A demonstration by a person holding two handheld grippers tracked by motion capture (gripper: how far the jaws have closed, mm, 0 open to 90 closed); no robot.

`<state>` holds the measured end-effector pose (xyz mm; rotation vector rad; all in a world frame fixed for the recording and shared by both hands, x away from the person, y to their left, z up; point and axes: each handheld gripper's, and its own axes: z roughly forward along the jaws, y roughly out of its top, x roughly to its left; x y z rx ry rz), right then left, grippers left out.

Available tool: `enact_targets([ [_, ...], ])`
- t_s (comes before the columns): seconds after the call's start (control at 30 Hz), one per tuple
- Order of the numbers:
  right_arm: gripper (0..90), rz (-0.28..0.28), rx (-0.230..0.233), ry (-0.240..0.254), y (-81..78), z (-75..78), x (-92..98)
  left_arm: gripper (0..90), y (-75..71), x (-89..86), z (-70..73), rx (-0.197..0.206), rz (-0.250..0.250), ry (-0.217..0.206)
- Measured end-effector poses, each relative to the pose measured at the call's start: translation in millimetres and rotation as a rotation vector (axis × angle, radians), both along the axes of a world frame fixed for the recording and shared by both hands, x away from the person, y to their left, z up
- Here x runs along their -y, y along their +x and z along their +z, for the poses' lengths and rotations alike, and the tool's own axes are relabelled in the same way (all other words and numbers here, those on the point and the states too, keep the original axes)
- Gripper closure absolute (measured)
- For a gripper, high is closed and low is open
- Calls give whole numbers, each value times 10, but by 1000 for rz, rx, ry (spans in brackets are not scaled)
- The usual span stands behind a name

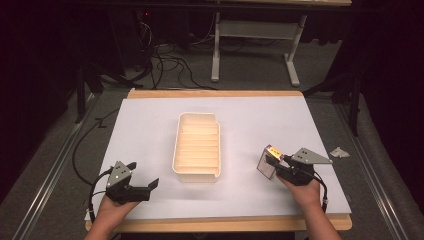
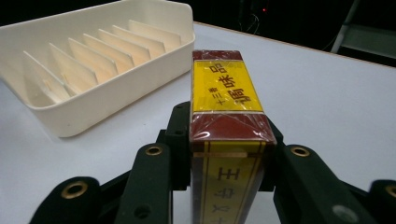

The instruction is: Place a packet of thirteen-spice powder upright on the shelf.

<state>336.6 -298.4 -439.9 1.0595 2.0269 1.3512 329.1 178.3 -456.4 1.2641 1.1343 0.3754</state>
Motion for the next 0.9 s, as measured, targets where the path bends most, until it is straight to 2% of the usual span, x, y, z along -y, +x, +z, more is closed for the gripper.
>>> enact_targets([
  [0.43,693,12,-12,3,-13,9,10,16,-4,3,10,1,4,-2],
  [0.67,692,19,-3,-2,-8,26,16,17,-1,-12,19,0,13,-18],
  [0.73,692,20,1,8,-16,44,17,16,-3,-16,17,5,12,-9],
  [0.9,692,46,12,14,-13,89,18,16,-3,-29,27,4,18,-13],
])
